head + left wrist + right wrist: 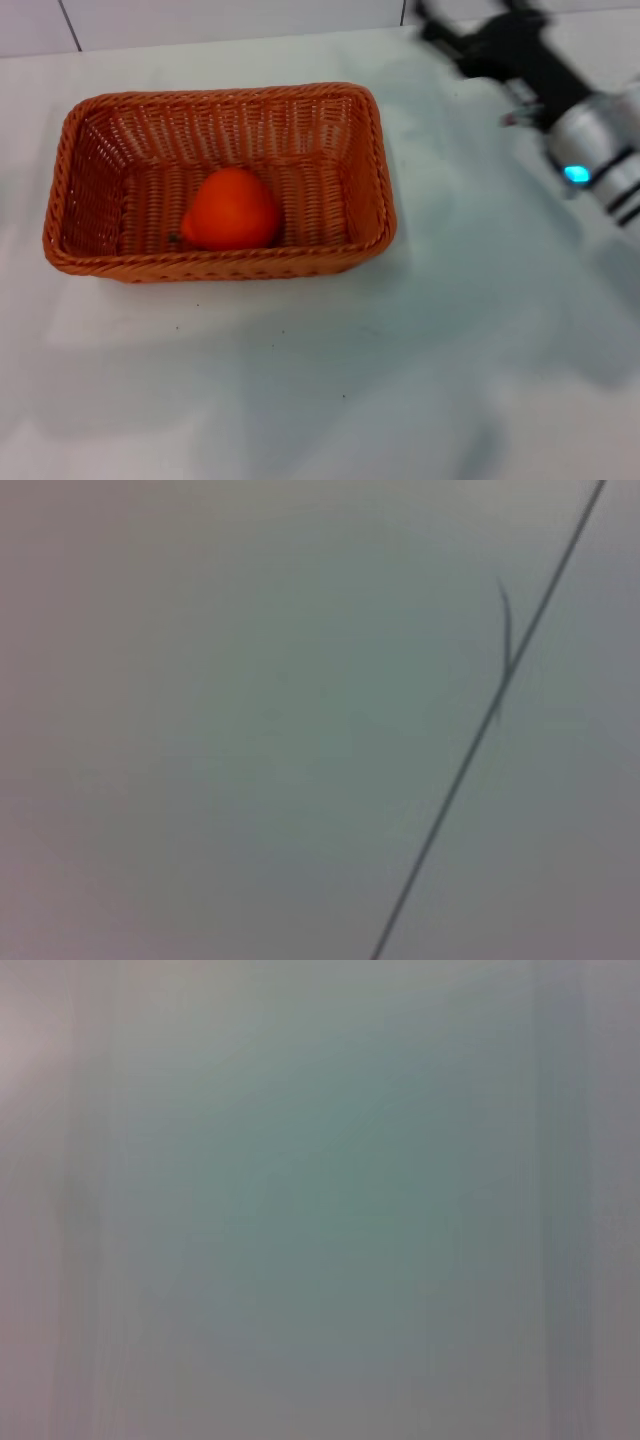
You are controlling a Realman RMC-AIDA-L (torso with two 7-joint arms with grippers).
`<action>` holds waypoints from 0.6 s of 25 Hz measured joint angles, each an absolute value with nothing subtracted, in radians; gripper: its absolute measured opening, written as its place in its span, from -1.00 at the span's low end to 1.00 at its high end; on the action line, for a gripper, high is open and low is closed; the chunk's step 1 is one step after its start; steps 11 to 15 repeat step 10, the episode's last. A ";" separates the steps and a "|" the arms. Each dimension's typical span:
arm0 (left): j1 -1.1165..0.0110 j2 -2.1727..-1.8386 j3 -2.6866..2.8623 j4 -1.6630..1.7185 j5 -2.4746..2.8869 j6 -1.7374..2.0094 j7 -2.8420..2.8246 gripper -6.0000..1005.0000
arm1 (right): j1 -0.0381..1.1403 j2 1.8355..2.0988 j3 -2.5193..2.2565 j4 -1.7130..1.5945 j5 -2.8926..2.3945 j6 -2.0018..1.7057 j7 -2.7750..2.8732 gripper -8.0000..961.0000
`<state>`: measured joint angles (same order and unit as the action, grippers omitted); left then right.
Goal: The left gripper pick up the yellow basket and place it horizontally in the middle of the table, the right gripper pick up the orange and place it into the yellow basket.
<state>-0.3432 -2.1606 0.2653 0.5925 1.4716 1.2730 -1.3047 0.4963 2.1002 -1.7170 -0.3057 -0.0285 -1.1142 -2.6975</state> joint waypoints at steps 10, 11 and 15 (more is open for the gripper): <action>-0.343 -2.160 0.215 0.560 1.460 1.258 -1.211 0.78 | 0.417 2.099 -1.447 -0.192 0.074 -1.155 -2.788 0.97; -0.343 -2.160 0.215 0.560 1.460 1.258 -1.211 0.78 | 0.417 2.099 -1.447 -0.192 0.074 -1.155 -2.788 0.97; -0.343 -2.160 0.215 0.560 1.460 1.258 -1.211 0.78 | 0.417 2.099 -1.447 -0.192 0.074 -1.155 -2.788 0.97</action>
